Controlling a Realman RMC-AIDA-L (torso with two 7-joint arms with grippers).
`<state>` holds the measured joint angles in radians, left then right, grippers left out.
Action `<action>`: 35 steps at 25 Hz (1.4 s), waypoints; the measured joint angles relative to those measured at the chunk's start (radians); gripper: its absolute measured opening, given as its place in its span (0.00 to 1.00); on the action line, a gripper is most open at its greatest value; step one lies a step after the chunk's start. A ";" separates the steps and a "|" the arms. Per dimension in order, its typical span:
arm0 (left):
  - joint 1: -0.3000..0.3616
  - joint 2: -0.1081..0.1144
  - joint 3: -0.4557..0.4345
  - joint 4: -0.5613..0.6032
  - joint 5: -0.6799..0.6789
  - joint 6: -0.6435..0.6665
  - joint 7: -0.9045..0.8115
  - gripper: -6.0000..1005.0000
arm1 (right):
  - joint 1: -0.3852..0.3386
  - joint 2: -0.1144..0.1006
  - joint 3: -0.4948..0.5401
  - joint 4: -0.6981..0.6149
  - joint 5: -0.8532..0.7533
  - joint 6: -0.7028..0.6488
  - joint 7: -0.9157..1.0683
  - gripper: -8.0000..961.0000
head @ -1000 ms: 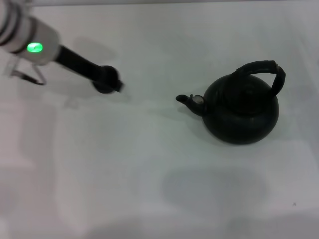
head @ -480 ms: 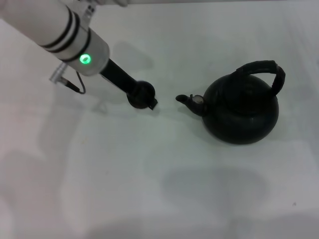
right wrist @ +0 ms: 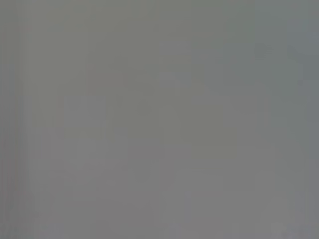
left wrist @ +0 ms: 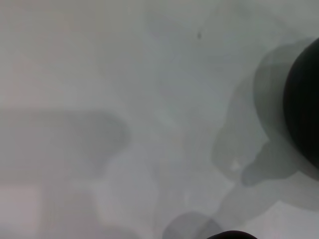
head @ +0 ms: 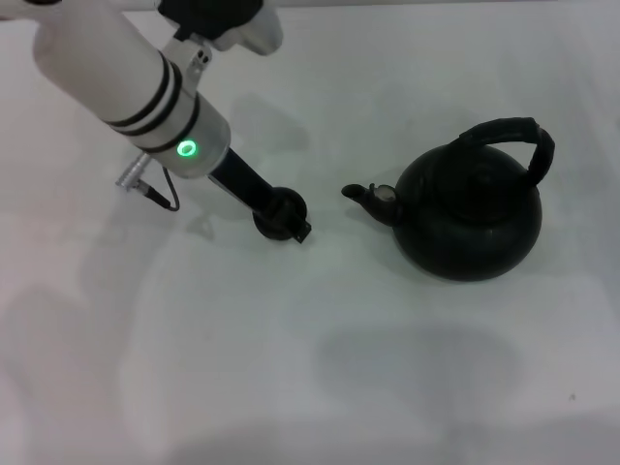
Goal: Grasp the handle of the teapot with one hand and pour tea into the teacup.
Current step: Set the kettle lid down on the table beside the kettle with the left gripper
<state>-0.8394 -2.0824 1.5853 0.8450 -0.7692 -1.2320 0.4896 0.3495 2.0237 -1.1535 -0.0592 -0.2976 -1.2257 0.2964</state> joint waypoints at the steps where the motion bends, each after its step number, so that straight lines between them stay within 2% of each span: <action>1: -0.002 0.000 0.011 -0.004 -0.005 0.004 -0.002 0.71 | 0.000 0.000 0.000 0.001 0.000 0.000 0.000 0.89; 7: -0.014 -0.001 0.053 -0.022 -0.013 0.022 -0.012 0.71 | -0.003 0.000 0.000 0.003 0.000 0.000 0.000 0.89; 20: -0.013 0.002 0.056 -0.023 -0.006 0.023 -0.010 0.71 | 0.000 0.000 0.000 0.002 0.000 0.000 0.000 0.89; 35: -0.005 0.005 0.056 -0.013 -0.005 0.012 -0.004 0.75 | 0.003 0.001 0.000 -0.001 0.000 0.002 0.000 0.89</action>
<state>-0.8447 -2.0774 1.6409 0.8316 -0.7746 -1.2203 0.4860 0.3528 2.0249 -1.1535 -0.0597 -0.2976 -1.2237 0.2960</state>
